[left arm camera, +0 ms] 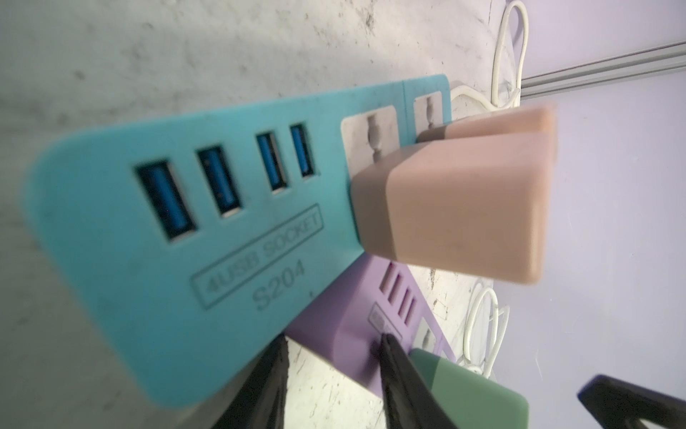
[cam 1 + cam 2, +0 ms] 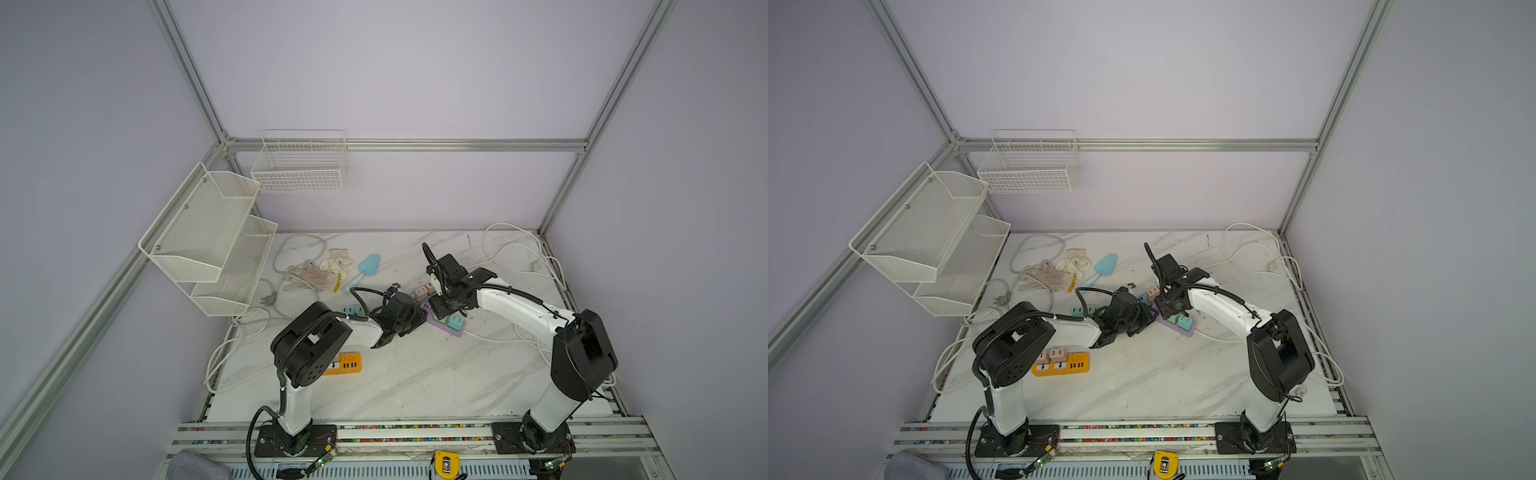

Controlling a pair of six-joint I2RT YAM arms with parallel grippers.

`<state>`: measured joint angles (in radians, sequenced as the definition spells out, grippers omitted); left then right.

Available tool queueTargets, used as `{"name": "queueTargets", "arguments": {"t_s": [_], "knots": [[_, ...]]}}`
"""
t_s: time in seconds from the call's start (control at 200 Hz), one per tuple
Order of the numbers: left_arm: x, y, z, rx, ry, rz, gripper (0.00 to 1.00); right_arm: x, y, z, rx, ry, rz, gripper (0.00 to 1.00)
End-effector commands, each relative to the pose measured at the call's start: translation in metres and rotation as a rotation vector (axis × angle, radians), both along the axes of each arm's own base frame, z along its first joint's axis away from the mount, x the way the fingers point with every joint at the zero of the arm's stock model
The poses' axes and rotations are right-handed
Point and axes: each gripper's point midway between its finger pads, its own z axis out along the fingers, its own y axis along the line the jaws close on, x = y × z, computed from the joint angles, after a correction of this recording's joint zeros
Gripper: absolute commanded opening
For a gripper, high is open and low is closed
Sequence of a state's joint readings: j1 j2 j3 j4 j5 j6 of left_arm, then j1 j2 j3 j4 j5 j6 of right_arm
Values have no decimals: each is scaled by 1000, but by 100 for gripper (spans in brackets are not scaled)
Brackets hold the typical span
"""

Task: Pull the plug off the socket

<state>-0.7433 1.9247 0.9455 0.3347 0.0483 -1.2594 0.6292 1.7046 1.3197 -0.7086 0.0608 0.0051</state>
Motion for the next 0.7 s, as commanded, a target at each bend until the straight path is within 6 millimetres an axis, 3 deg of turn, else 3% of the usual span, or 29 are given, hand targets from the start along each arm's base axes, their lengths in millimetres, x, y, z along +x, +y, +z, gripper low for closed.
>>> {"name": "queueTargets", "arguments": {"t_s": [0.0, 0.43, 0.695], "knots": [[25, -18, 33, -61, -80, -18, 42, -8, 0, -11, -42, 55, 48, 57], [27, -11, 36, -76, -87, -7, 41, -6, 4, -32, -50, 98, 38, 53], [25, -14, 36, -87, -77, -23, 41, -7, 4, -38, -53, 115, 26, 42]]}}
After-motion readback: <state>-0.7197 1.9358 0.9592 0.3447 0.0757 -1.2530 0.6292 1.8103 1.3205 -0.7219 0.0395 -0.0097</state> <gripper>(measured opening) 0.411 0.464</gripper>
